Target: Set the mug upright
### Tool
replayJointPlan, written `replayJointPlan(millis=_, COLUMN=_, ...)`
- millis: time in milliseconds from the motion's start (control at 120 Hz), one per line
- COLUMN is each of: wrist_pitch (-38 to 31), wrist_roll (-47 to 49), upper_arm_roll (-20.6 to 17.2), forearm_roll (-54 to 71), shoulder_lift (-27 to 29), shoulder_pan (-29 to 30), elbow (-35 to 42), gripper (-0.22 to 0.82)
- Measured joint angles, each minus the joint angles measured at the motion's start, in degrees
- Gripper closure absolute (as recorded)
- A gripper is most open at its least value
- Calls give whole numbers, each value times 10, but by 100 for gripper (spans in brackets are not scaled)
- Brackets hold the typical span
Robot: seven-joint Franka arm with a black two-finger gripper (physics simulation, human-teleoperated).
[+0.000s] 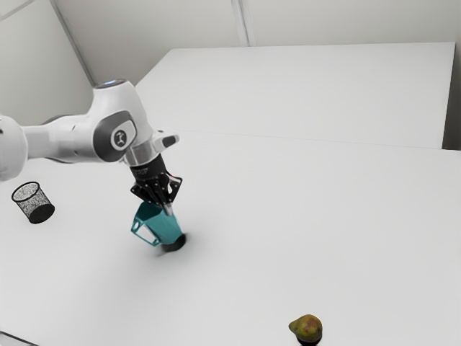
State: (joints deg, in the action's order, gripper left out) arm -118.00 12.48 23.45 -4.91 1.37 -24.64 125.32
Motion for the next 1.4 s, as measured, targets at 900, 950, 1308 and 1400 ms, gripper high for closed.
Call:
replayJointPlan(millis=900, wrist_pitch=38, wrist_roll=26, upper_arm_roll=0, forearm_roll=26, shoulder_lift=-69, shoulder_pan=10, elbow=-39, gripper=79)
replayJointPlan(millis=950, wrist_pitch=35, wrist_roll=26, upper_arm_roll=0, forearm_roll=25, shoulder_lift=-69, shoulder_pan=11, elbow=-39, gripper=77)
replayJointPlan(millis=1308, wrist_pitch=32, wrist_roll=20, upper_arm_roll=0, forearm_roll=26, shoulder_lift=-64, shoulder_pan=8, elbow=-50, gripper=16)
replayJointPlan(millis=1400, wrist_pitch=35, wrist_roll=18, upper_arm_roll=0, forearm_roll=24, shoulder_lift=-57, shoulder_pan=4, elbow=-57, gripper=11)
